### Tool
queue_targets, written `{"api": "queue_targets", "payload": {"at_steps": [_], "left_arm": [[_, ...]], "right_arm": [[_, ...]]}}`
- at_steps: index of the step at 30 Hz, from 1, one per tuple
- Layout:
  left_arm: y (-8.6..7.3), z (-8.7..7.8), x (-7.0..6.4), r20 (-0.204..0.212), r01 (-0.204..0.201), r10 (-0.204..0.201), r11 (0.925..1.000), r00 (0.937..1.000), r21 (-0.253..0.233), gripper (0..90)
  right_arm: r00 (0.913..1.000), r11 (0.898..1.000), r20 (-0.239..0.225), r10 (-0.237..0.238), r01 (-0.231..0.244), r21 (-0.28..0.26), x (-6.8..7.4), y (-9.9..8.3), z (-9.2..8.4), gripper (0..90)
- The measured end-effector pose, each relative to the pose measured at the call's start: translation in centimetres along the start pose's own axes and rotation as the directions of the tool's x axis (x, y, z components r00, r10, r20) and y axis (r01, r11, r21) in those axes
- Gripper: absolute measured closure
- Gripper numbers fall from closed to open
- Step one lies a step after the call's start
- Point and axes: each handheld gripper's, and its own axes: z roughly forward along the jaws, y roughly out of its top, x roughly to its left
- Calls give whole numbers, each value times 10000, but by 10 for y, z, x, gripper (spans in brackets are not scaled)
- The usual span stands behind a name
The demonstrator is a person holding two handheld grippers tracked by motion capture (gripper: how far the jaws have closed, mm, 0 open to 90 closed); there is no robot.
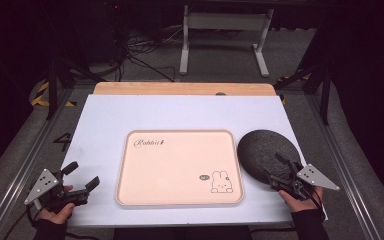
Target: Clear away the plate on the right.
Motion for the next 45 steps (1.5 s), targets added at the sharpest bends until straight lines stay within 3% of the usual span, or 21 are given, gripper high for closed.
{"api": "queue_targets", "payload": {"at_steps": [7,10,14,17,19,21,22,24,25,26,31,40,42,44,45], "left_arm": [[1,2,0,30,10,-10,9998,10000,182,36],[1,2,0,40,3,-4,9999,10000,161,36],[1,2,0,44,2,-3,9998,10000,222,37],[1,2,-1,46,-14,13,9997,10000,240,38],[1,2,-1,47,-29,27,9997,10000,252,38],[1,3,-1,52,-53,51,9997,10000,256,40],[1,3,-1,65,-62,60,9996,10000,268,40],[1,3,-1,98,-118,115,9994,9999,312,43],[1,3,-1,98,-118,115,9994,9999,312,43],[1,3,-1,92,-105,102,9995,9999,310,43],[1,3,-1,115,-73,69,9994,9999,352,43],[1,3,-1,267,-152,141,9991,9995,401,44],[1,3,-1,271,-152,141,9990,9995,415,45],[1,3,-1,278,-163,151,9989,9995,434,46],[1,4,-1,277,-159,147,9989,9995,441,47]], "right_arm": [[9998,9997,75,-180,182,-176,1,2,-3,286],[9982,9982,147,-582,585,-165,4,8,-6,301],[9880,9885,298,-1513,1514,14,10,17,-9,315],[9841,9846,294,-1751,1750,41,12,19,-10,319],[9781,9786,288,-2059,2058,84,14,21,-11,321],[9664,9670,350,-2547,2541,191,16,26,-13,325],[9664,9670,350,-2547,2541,191,16,26,-13,325],[9434,9445,496,-3278,3260,403,19,30,-16,339],[9434,9445,496,-3278,3260,403,19,30,-16,339],[9367,9377,523,-3463,3441,473,20,31,-17,341],[8894,8915,706,-4516,4464,777,25,35,-19,345],[8451,8483,772,-5291,5245,724,26,40,-25,352],[8248,8278,758,-5603,5544,858,27,41,-26,370],[7974,7994,714,-5992,5912,1069,30,41,-27,389],[7764,7782,713,-6262,6169,1171,31,41,-26,396]]}}
